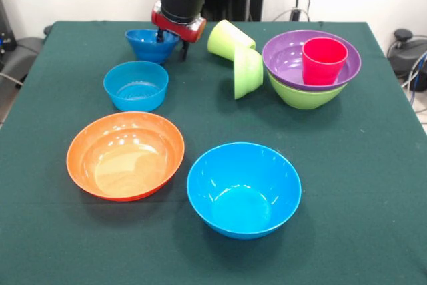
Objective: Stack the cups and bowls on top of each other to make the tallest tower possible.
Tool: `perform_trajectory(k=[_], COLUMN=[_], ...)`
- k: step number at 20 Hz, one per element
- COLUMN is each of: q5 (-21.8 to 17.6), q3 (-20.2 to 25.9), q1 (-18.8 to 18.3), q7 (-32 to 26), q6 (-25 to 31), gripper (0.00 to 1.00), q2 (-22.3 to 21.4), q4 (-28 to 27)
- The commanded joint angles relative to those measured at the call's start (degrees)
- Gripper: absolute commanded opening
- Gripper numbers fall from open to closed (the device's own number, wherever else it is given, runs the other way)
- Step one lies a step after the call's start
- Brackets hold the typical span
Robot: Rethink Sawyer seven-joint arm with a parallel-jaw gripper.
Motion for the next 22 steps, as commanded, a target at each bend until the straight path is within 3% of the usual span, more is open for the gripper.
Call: perform_trajectory(k=[1, 3, 12, 22], q5=[-0.33, -0.45, -1.55, -1.55], q3=[3.36, 3.22, 3.19, 6.28], q1=[-0.48, -0.44, -1.16, -3.86], q7=[2.48, 1.63, 1.63, 0.69], q6=[0.67, 2.02, -1.72, -1.72], gripper=[1.0, 1.0, 1.0, 1.0], q2=[-2.12, -2.56, 0.01, 1.86], q4=[-4.76, -5.6, -7.48, -7.76])
